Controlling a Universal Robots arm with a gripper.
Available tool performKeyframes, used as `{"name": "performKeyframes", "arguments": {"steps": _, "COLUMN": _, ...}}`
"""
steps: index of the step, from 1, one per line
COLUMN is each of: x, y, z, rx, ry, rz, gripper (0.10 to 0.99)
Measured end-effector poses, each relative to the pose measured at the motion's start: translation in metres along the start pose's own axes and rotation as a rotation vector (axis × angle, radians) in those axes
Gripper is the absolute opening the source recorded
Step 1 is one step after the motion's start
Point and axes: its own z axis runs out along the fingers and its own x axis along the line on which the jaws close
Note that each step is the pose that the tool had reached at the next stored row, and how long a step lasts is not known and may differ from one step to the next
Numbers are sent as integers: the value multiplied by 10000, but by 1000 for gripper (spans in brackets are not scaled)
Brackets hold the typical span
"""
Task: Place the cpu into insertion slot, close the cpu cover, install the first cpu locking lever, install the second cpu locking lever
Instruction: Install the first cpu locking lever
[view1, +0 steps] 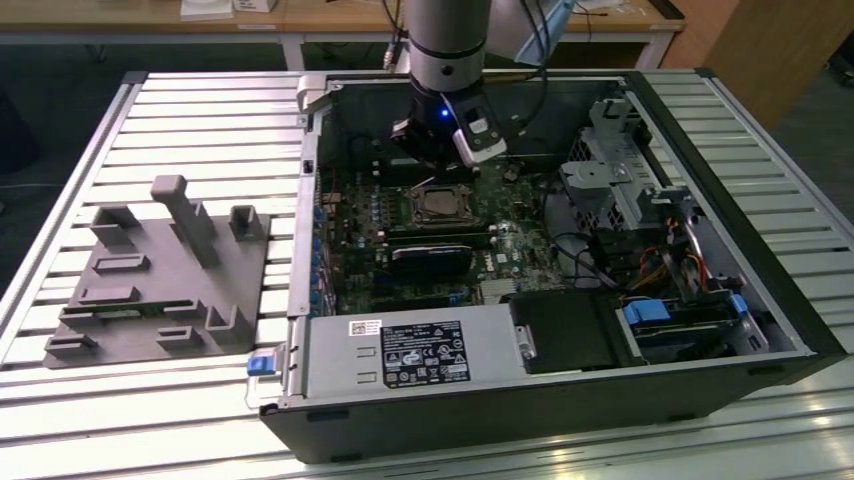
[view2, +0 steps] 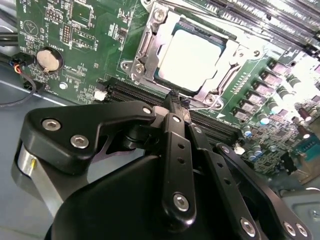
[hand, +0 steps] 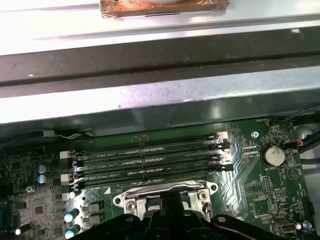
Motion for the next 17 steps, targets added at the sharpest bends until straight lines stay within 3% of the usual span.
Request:
{"name": "performKeyframes", "arguments": {"steps": 9, "x": 18, "y": 131, "z": 48, "rx": 14, "ry": -9, "rz": 41, "gripper": 106}}
{"name": "performKeyframes", "arguments": {"steps": 12, "x": 19, "y": 141, "z": 59, "rx": 34, "ry": -24, "rz": 74, "gripper": 106}}
{"name": "performKeyframes", "arguments": {"steps": 14, "x": 20, "y": 139, "z": 69, "rx": 38, "ry": -106, "rz": 137, "gripper": 106}}
{"name": "performKeyframes", "arguments": {"steps": 17, "x": 21, "y": 137, "z": 82, "rx": 22, "ry": -323, "rz": 234, "gripper": 106}}
